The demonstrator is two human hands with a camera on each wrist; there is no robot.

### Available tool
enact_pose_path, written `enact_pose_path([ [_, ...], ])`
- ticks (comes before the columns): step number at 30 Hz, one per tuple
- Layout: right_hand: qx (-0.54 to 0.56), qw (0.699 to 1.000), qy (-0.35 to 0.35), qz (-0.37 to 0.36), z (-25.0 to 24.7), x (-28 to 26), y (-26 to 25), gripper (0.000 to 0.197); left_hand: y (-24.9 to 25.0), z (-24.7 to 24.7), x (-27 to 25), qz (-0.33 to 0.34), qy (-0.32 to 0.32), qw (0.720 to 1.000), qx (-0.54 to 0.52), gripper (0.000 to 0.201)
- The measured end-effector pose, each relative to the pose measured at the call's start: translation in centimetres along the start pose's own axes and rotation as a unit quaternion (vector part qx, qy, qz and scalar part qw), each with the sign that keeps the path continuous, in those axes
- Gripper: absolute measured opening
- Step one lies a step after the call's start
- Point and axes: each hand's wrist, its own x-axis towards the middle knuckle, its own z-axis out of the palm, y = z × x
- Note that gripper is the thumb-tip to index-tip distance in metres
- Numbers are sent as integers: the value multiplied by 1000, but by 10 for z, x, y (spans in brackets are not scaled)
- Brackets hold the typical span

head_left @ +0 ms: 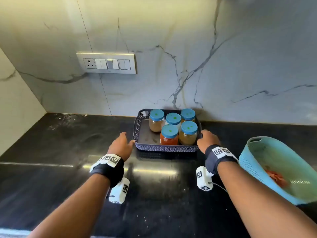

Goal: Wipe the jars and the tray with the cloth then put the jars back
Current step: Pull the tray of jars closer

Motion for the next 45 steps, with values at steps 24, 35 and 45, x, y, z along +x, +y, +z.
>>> enact_pose_path([
  [24,12,992,-11,128,38,51,12,21,-33,55,81,-17,-72,986,-152,39],
  [35,71,993,-11,95,48,18,24,11,-79,66,68,-15,-66,980,-189,34],
  [45,111,990,-17,87,53,-38,44,12,-88,51,2,-35,-43,975,-216,30],
])
